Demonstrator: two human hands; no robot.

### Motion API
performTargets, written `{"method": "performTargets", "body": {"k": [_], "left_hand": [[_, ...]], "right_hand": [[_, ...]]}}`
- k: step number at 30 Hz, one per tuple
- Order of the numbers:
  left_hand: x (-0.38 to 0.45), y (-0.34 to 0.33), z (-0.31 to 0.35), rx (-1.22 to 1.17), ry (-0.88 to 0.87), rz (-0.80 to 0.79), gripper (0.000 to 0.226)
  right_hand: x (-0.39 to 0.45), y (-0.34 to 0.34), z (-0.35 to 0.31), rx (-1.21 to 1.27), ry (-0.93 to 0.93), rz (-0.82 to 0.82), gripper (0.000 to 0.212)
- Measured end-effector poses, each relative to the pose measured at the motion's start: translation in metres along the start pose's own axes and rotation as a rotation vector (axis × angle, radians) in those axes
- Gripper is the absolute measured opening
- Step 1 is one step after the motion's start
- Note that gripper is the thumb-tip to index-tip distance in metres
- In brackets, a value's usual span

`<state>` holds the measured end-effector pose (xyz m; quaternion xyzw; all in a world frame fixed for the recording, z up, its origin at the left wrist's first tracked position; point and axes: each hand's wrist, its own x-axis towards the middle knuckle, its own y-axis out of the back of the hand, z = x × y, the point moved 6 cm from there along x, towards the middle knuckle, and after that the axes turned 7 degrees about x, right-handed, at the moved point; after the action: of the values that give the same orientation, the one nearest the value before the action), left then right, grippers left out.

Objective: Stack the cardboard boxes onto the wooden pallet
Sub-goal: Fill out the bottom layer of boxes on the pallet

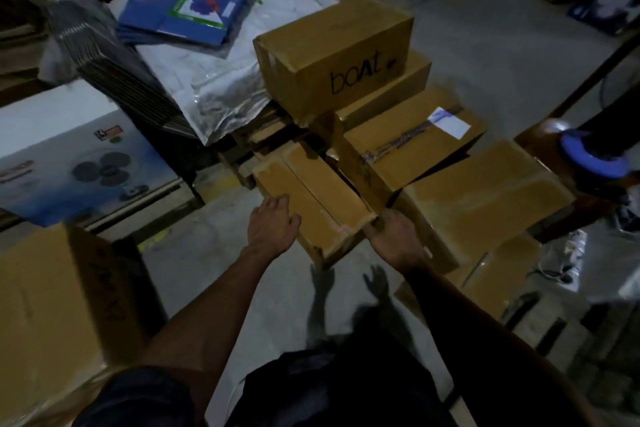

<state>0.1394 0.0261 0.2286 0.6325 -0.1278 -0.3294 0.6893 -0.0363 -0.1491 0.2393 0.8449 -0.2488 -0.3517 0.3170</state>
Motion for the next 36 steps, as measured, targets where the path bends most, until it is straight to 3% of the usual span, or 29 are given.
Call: {"method": "performTargets", "body": {"k": [7,12,17,23,30,31,35,36], "left_hand": [[0.125,0.006,-0.011,-0.013,0.125,-0.006,0.055],[0.205,0.031,-0.014,-0.120,0.268,0.012,0.053],[0.287,0.063,-0.030,-0.434,0.420,0.010,0.067],[0.402,0.099,-0.063,-0.870,0.543,0.036,0.066],[0.560,0.102,-0.120,-1.228,0.470,-0.109,0.040],[0.573,0.104,-0.122,-1.269,0.475,-0.122,0.044],[0.657,0.075,-0.161,-1.222,0.515,-0.171,0.111],[0.666,0.075,-0.162,-1.235,0.522,-0.178,0.117]], "right_hand": [[0.145,0.031,-0.051,0.044,0.100,-0.065,0.068],[0.238,0.065,-0.100,0.104,0.164,-0.102,0.050],[0.319,0.091,-0.144,0.218,0.089,-0.057,0.067],[0.410,0.090,-0.193,0.483,-0.090,0.009,0.094],[0.508,0.069,-0.237,0.818,-0.344,0.205,0.111],[0.516,0.068,-0.242,0.824,-0.365,0.227,0.113],[0.554,0.056,-0.255,0.906,-0.425,0.363,0.118],[0.562,0.054,-0.257,0.918,-0.428,0.386,0.119]]}}
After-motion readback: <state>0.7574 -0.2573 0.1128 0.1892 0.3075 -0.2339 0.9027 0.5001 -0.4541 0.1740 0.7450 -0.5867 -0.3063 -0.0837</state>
